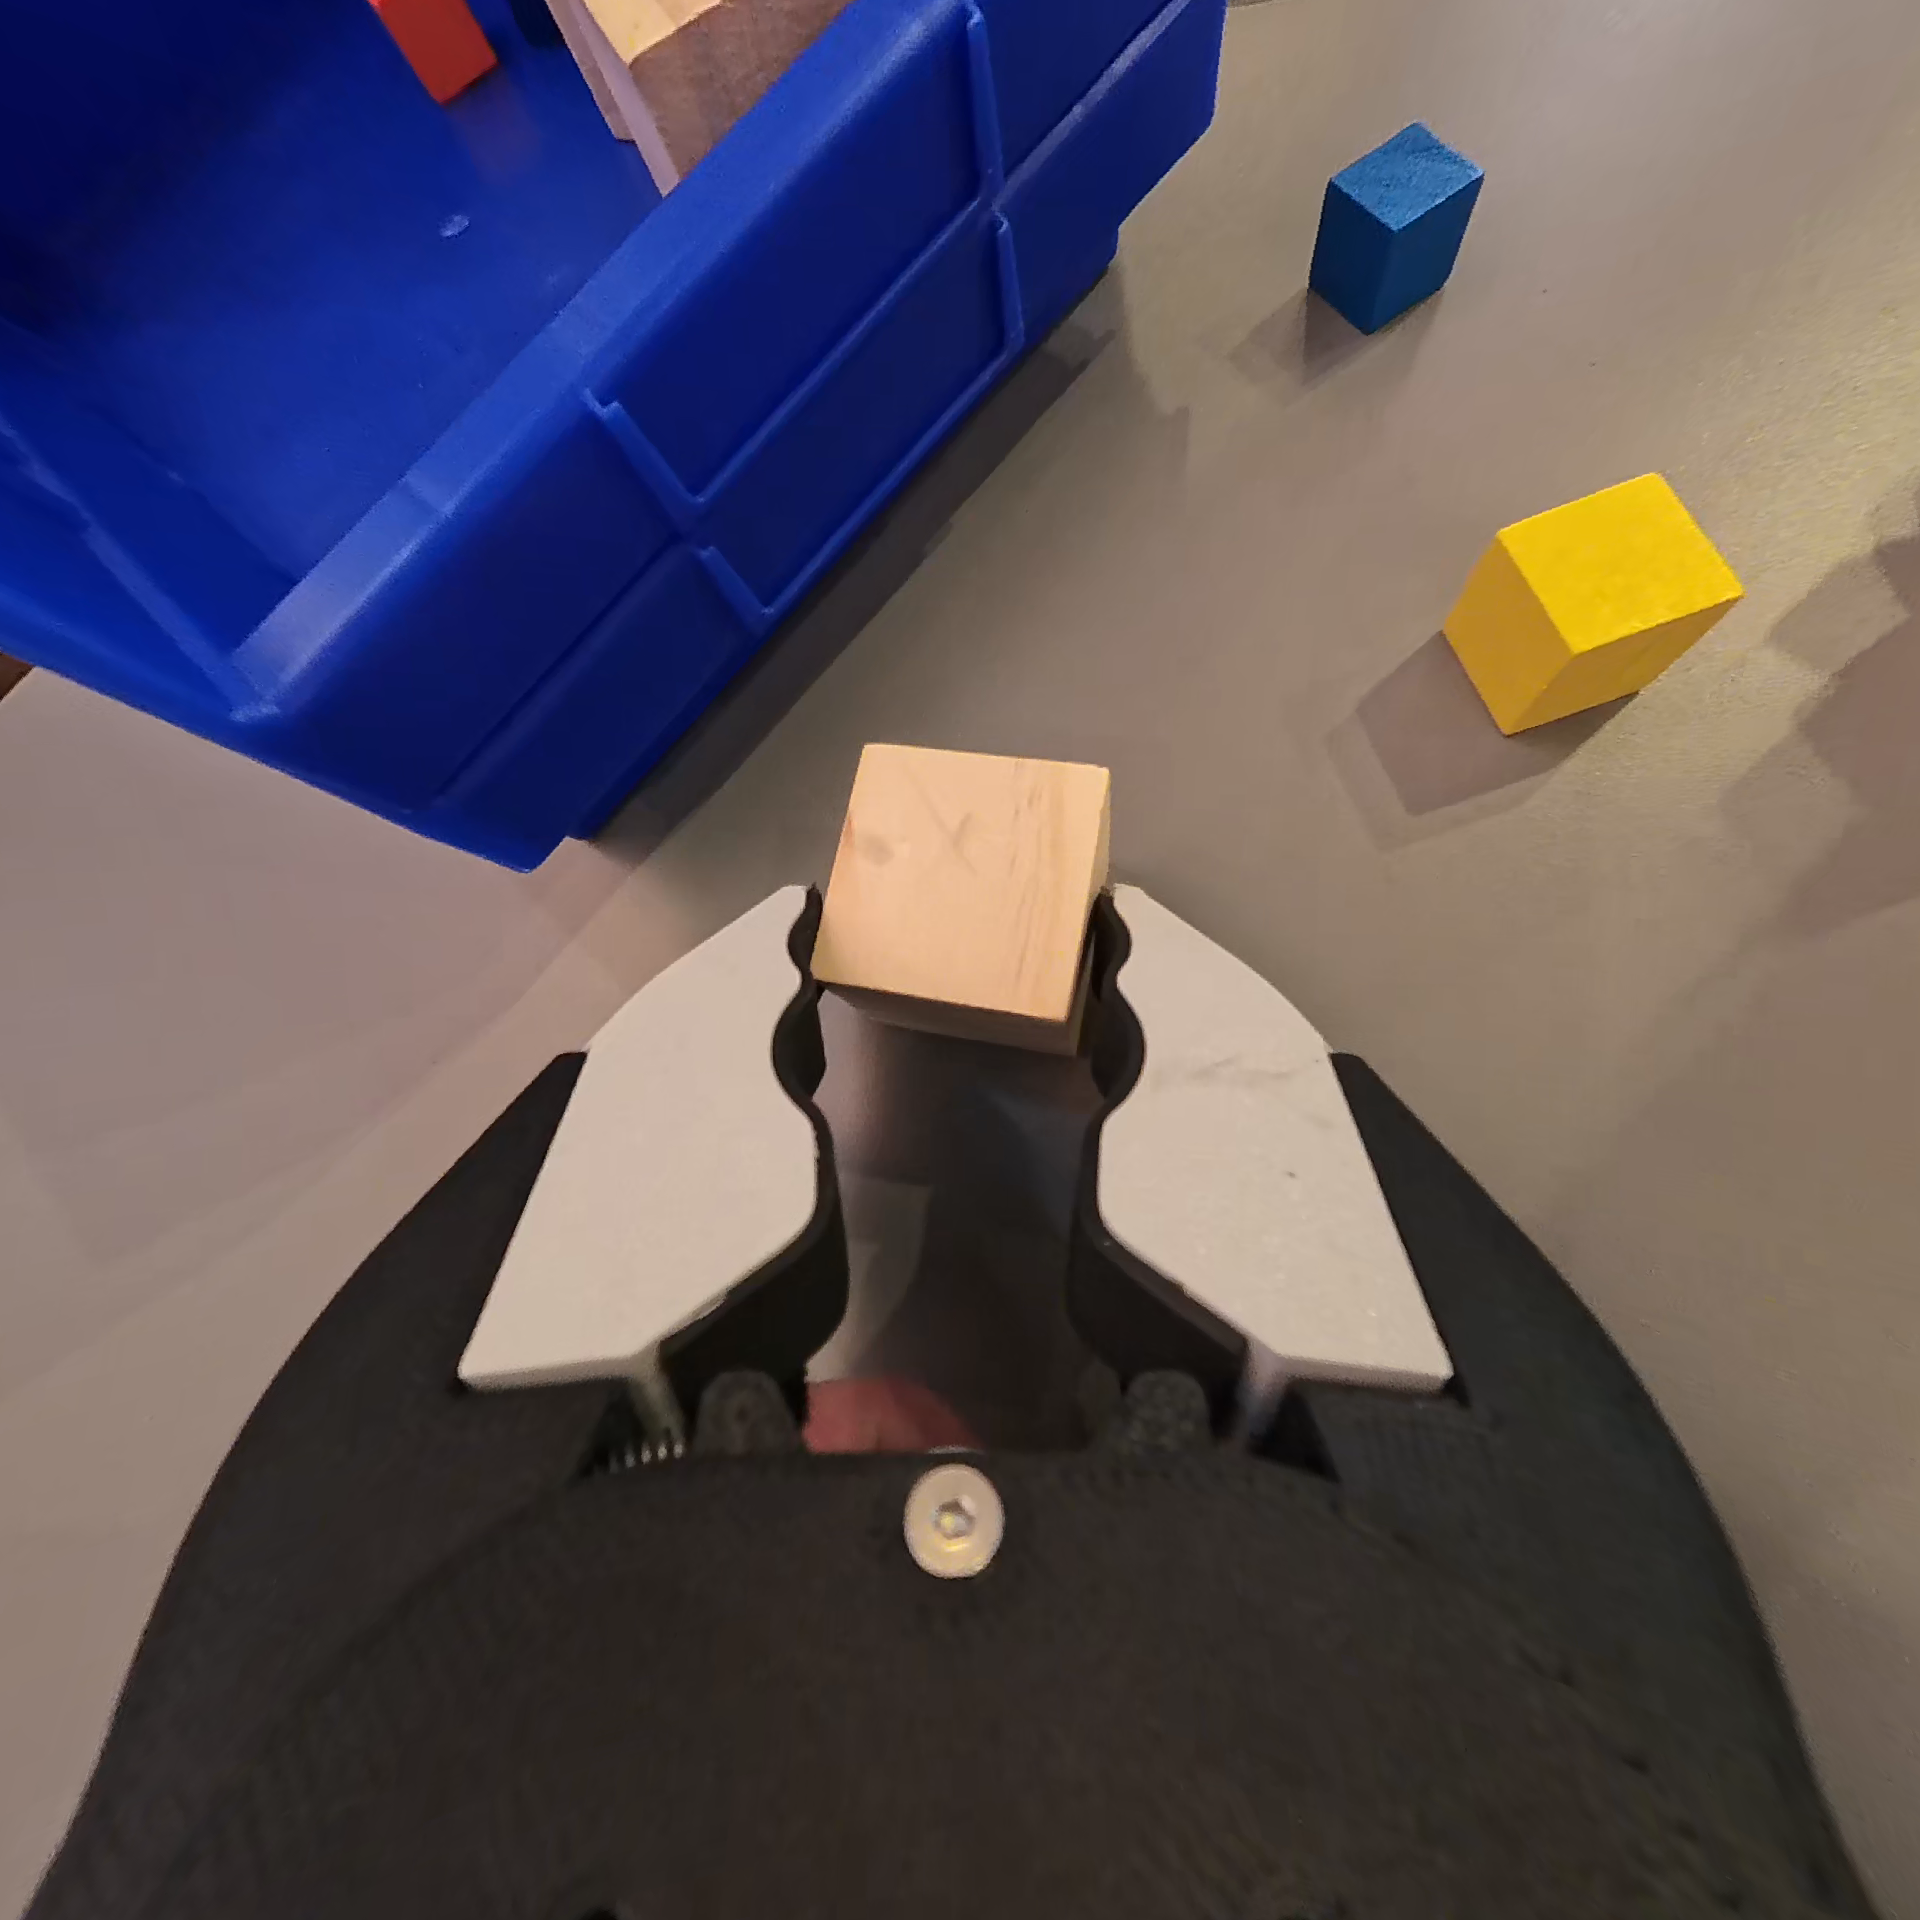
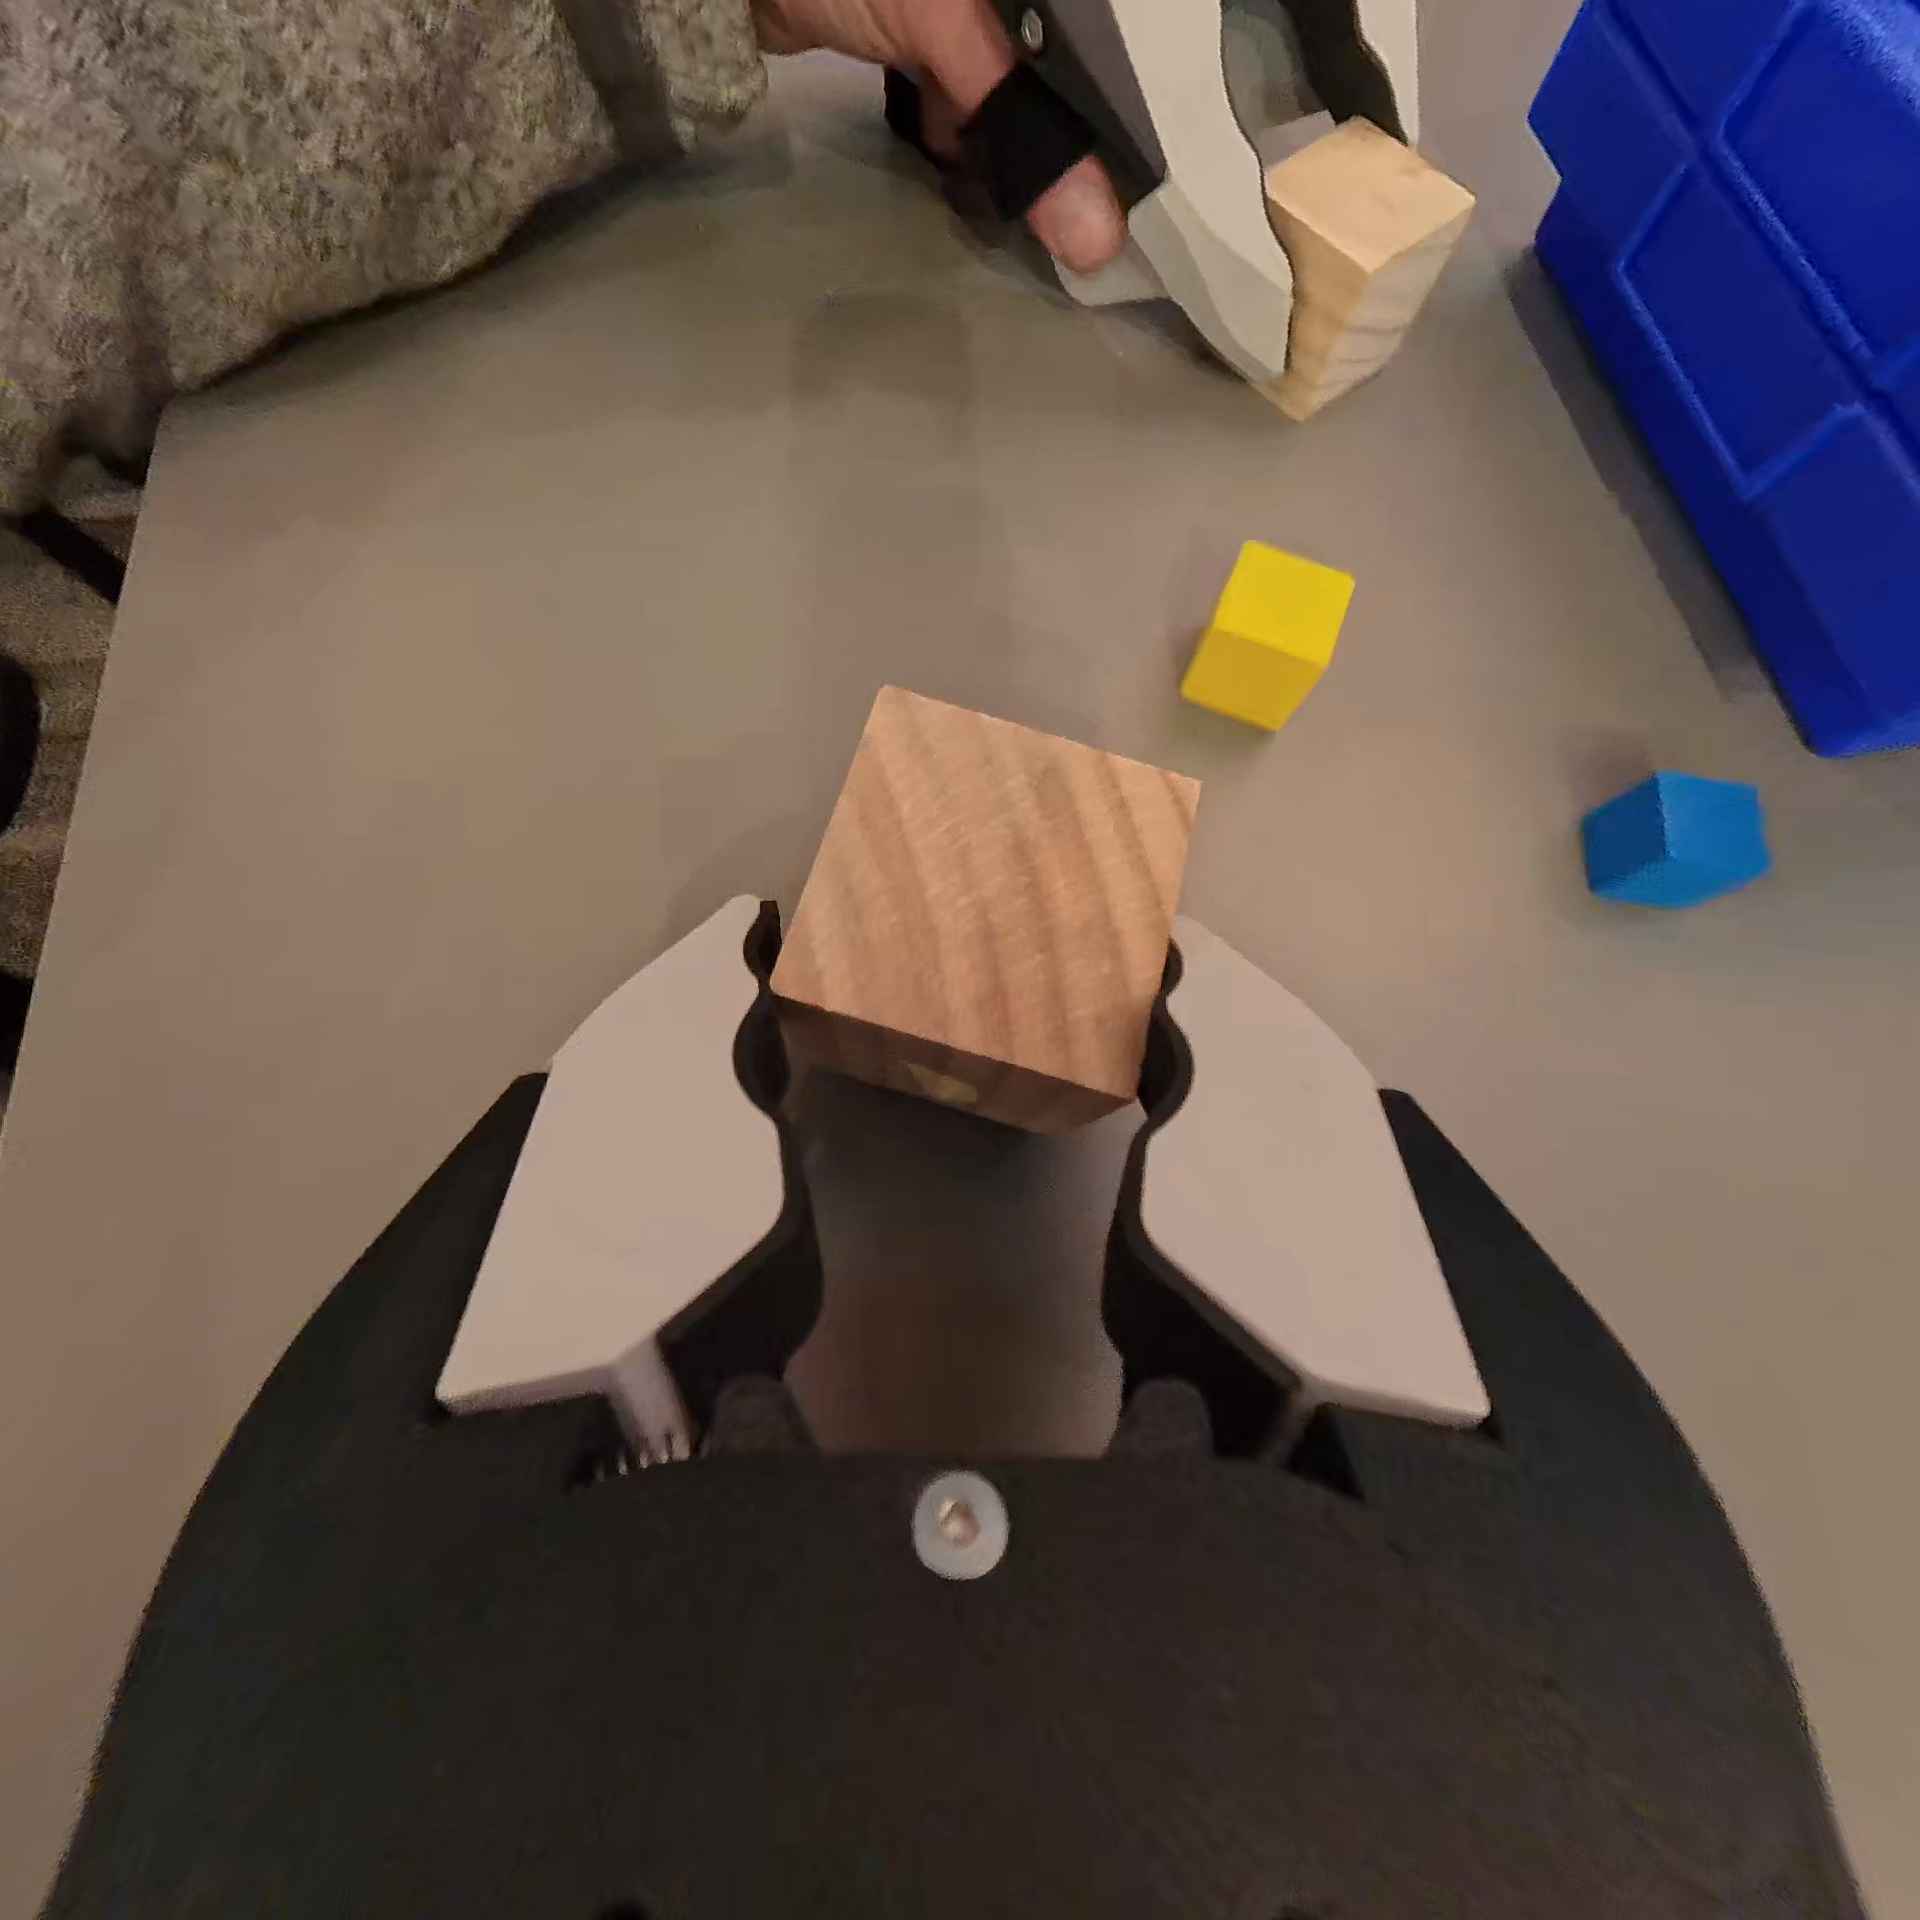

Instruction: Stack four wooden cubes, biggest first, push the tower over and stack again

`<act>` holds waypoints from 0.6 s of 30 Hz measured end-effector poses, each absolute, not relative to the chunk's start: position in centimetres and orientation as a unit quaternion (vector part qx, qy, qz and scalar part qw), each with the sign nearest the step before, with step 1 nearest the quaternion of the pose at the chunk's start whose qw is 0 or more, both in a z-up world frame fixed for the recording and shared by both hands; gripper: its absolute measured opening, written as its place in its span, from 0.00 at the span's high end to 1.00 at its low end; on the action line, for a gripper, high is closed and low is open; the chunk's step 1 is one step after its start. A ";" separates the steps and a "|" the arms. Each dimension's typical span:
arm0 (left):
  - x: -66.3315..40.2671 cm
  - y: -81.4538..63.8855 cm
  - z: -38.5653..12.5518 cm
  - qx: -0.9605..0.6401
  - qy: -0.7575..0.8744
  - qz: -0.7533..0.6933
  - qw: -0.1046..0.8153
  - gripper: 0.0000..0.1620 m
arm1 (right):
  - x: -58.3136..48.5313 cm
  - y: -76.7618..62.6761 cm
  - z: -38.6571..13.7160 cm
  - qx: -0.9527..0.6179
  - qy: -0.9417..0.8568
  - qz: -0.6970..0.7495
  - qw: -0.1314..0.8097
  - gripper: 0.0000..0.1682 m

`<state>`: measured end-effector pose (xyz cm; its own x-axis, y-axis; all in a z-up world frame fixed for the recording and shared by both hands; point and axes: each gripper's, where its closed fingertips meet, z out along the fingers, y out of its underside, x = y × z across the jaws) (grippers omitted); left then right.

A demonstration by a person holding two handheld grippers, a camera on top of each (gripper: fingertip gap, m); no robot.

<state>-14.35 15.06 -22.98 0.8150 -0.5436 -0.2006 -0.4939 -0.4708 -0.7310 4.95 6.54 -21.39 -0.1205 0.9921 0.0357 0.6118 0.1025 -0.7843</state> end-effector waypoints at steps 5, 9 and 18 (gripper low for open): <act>-14.3 15.0 -22.9 -0.856 0.305 -0.030 0.417 0.70 | 13.2 10.1 -20.2 -0.574 -0.678 0.351 0.297 0.60; -14.3 15.0 -22.9 -0.855 0.306 -0.026 0.418 0.70 | 22.1 17.0 -21.2 -0.614 -0.657 0.300 0.318 0.60; -14.0 14.9 -22.8 -0.853 0.305 -0.020 0.423 0.71 | 34.7 26.6 -22.1 -0.718 -0.541 0.242 0.365 0.60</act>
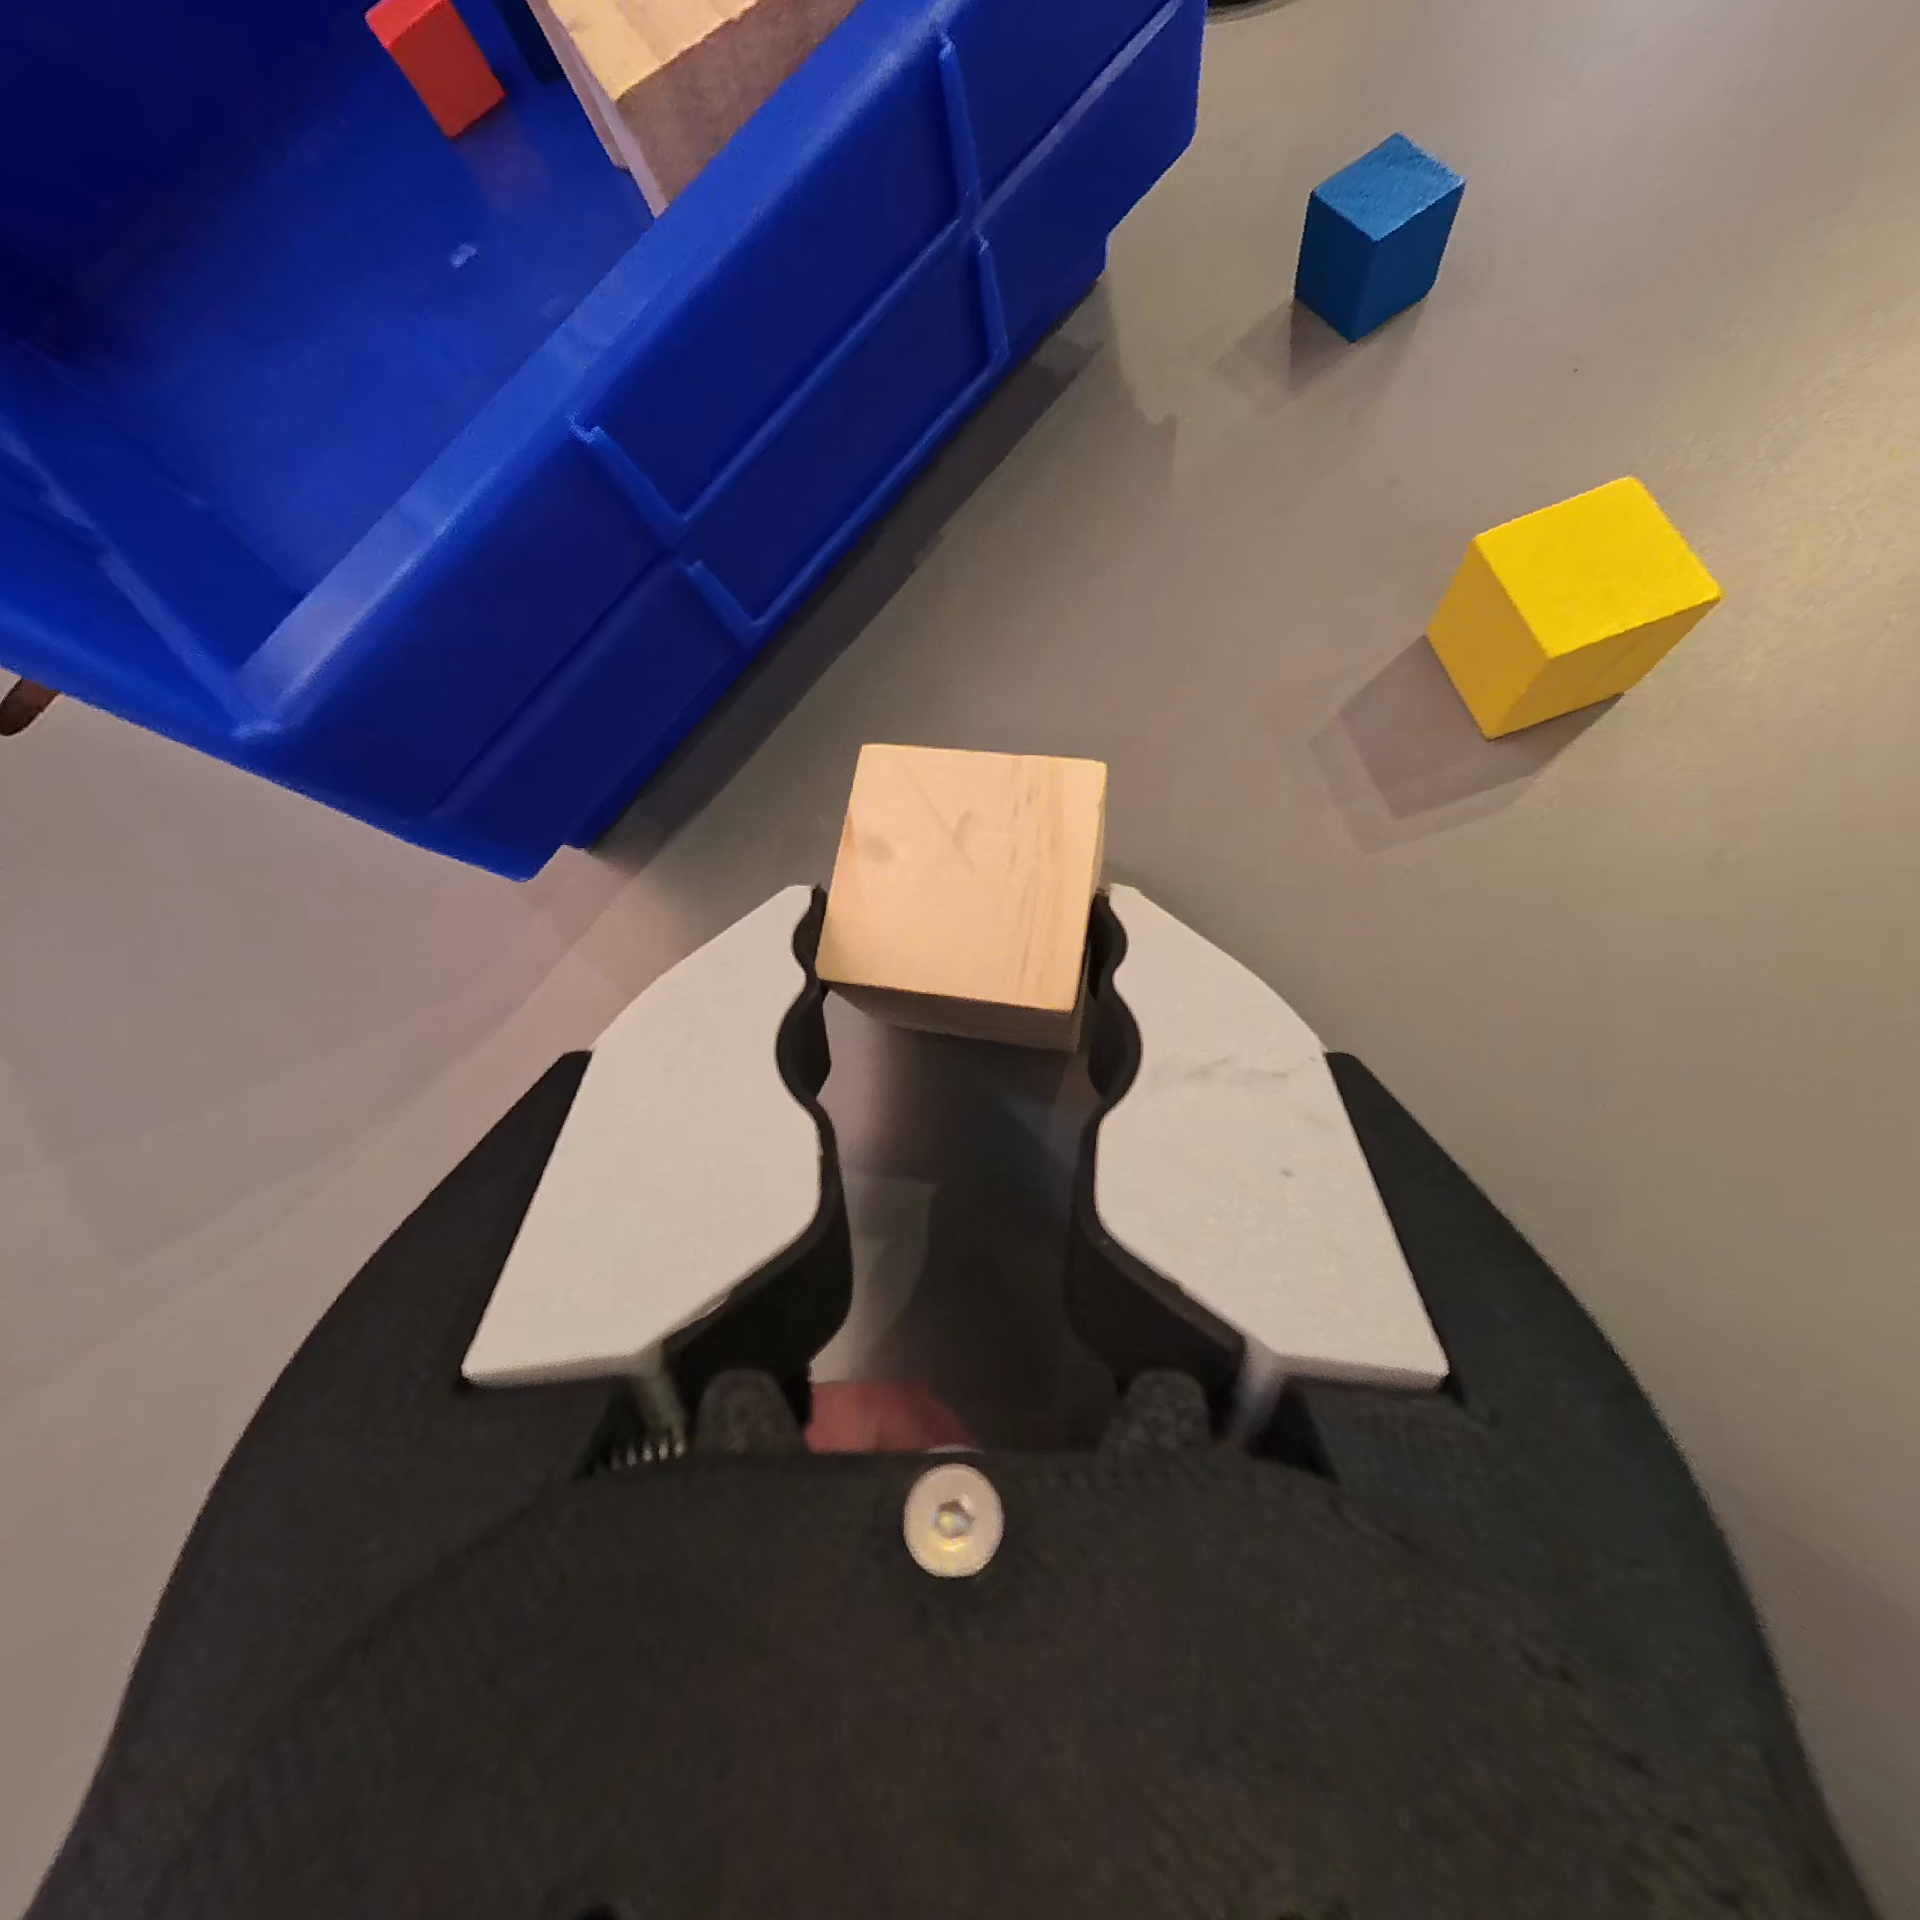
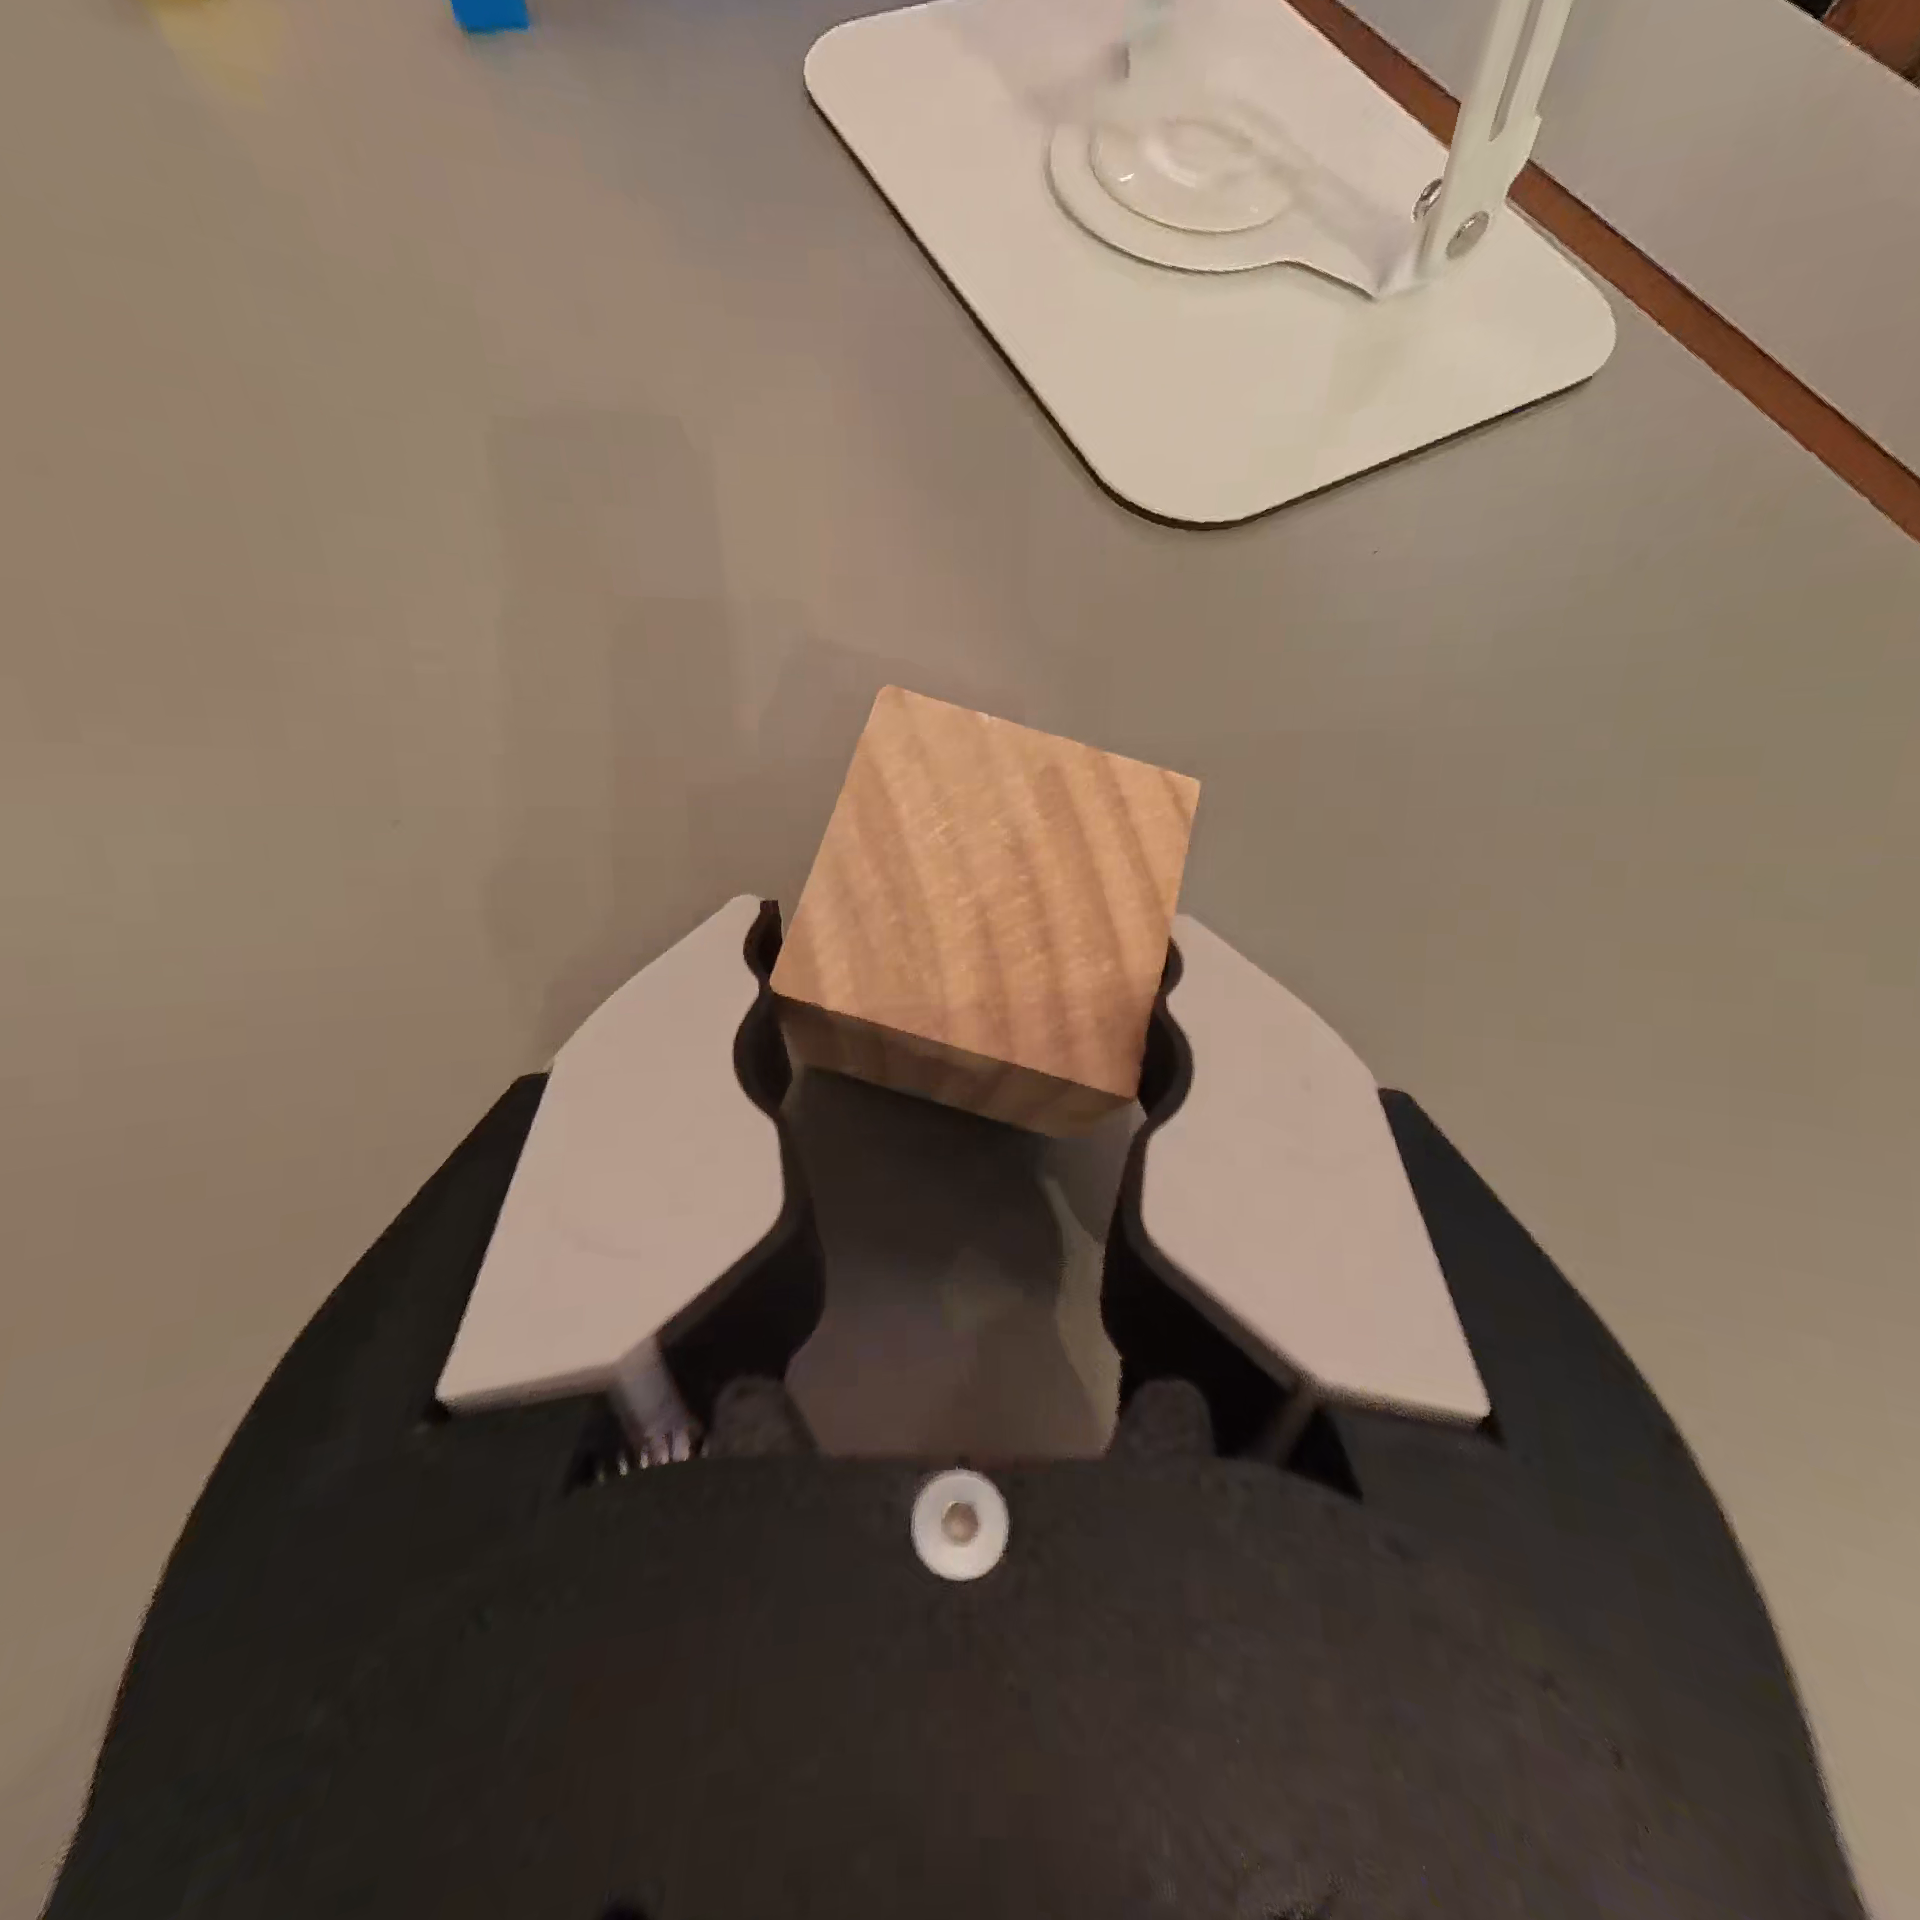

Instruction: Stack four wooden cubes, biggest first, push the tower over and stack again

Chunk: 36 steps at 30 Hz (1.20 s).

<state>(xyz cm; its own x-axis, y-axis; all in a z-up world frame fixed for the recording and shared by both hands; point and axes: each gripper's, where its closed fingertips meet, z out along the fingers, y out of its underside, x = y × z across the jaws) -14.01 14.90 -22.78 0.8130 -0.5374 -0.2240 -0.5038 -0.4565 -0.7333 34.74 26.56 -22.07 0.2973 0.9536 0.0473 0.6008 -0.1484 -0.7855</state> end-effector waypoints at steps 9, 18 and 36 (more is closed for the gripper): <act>-11.0 14.6 -17.8 -0.826 0.297 -0.016 0.479 0.72 | 34.1 25.9 -21.8 -0.706 -0.551 0.235 0.378 0.47; 13.6 18.8 -10.7 -0.738 0.469 -0.108 0.472 0.72 | 35.6 25.3 -21.4 -0.691 -0.563 0.269 0.366 0.51; 35.0 26.8 -16.6 -0.718 0.557 -0.188 0.372 0.72 | 35.9 24.2 -20.6 -0.665 -0.573 0.316 0.360 0.58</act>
